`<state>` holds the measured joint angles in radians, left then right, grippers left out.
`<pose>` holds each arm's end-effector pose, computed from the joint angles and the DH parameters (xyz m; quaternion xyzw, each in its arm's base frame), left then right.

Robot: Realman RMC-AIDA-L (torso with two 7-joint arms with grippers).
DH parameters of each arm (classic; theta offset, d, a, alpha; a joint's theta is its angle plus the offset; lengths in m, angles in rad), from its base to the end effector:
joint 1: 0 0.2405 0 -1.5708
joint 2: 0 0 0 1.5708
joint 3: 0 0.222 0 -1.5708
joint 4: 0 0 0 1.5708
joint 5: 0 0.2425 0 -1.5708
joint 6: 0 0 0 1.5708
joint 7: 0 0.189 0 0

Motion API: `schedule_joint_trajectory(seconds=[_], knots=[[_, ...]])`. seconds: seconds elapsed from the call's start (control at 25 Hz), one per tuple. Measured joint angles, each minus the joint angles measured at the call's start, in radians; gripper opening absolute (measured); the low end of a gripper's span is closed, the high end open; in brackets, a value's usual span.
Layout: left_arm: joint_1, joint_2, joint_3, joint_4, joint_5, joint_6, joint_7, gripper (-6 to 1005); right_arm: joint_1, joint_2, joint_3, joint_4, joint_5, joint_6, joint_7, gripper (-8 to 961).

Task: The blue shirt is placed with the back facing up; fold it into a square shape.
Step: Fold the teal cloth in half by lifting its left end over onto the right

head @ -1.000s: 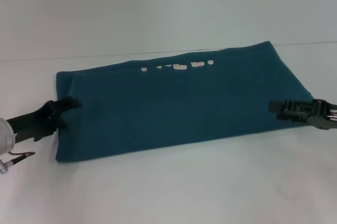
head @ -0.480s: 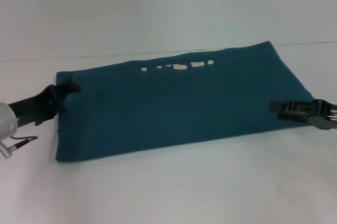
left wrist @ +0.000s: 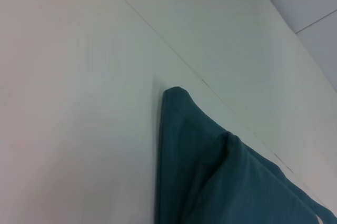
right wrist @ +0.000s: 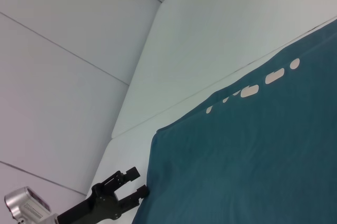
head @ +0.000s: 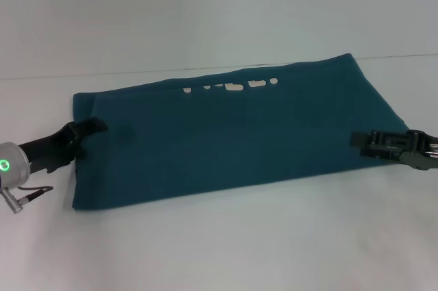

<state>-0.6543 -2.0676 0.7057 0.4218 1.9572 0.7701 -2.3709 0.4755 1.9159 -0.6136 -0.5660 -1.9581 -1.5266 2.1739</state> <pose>-0.3116 0.4455 -0.0356 -0.5981 -0.6997 -0.2713 0.2812 0.2978 0.3623 0.0433 -0.7408 0.5965 0.2896 0.1076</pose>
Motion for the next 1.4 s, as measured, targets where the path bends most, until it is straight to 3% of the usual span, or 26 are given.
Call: schedule_joint_trajectory(seconds=[0.28,0.56,1.4], knots=[[0.022,0.005,0.002,0.081,0.015,0.114,0.020,827,0.002,-0.001,0.000,0.000,0.005,-0.002,0.001,670],[0.055,0.003,0.010,0.214,0.199,0.176,0.034,828,0.008,-0.004,0.000,0.000,0.001,0.000,0.001,671],[0.025,0.004,0.029,0.204,0.287,0.152,-0.048,826,0.002,-0.003,0.000,0.000,0.002,0.000,-0.001,670]])
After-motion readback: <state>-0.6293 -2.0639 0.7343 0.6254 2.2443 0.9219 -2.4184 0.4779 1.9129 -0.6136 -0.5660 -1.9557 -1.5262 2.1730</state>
